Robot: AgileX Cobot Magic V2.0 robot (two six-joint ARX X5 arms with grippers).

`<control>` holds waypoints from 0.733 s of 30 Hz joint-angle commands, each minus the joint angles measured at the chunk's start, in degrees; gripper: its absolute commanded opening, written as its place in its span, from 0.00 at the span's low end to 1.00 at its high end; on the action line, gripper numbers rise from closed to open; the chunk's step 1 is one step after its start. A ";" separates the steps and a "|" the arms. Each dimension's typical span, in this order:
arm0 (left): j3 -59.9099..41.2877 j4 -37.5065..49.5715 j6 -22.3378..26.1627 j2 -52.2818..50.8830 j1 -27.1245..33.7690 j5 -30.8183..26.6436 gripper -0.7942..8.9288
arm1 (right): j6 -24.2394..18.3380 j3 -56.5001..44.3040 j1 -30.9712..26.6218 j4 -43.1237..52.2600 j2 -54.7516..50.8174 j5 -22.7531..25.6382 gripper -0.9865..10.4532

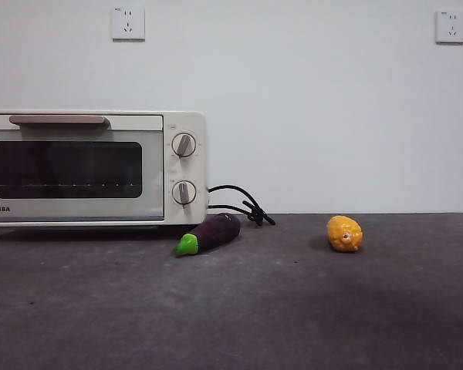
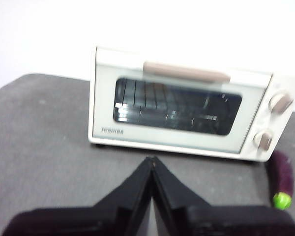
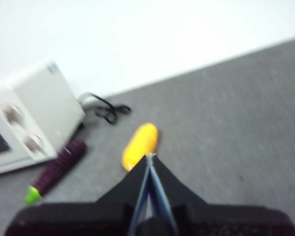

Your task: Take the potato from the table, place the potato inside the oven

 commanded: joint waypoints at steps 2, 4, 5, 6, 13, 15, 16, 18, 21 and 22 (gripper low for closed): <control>6.43 -0.72 -1.05 5.88 0.13 3.63 0.08 | 1.27 5.22 -0.02 -1.46 2.03 -1.68 0.08; 10.36 -1.55 -1.03 9.99 0.13 5.73 0.08 | 1.25 8.59 -0.02 -3.19 3.98 -2.67 0.08; 12.55 -2.05 -1.05 12.37 0.13 6.99 0.08 | 1.22 10.54 -0.02 -4.24 5.38 -3.02 0.08; 14.78 -2.62 -1.05 14.82 0.13 8.15 0.08 | 1.25 12.55 -0.02 -5.40 6.97 -3.34 0.08; 28.79 -6.10 -1.03 30.49 0.13 17.64 0.08 | 1.75 26.58 -0.02 -13.42 20.13 -6.16 0.09; 32.20 -6.23 -1.01 34.86 0.13 20.74 0.08 | 2.84 30.45 -0.02 -14.16 23.96 -7.17 0.09; 33.59 -6.23 -1.05 36.74 0.13 21.42 0.08 | 3.02 31.89 -0.02 -14.14 25.49 -7.13 0.09; 37.00 -7.15 -1.42 41.35 0.13 21.88 0.08 | 3.17 34.91 -0.02 -14.62 28.81 -7.21 0.09; 42.42 -10.60 -1.64 48.41 0.15 21.81 0.08 | 3.13 38.42 -0.02 -16.68 33.99 -9.31 0.09; 44.00 -11.50 -1.64 50.47 0.20 21.86 0.08 | 3.10 39.32 -0.02 -17.46 35.43 -10.40 0.09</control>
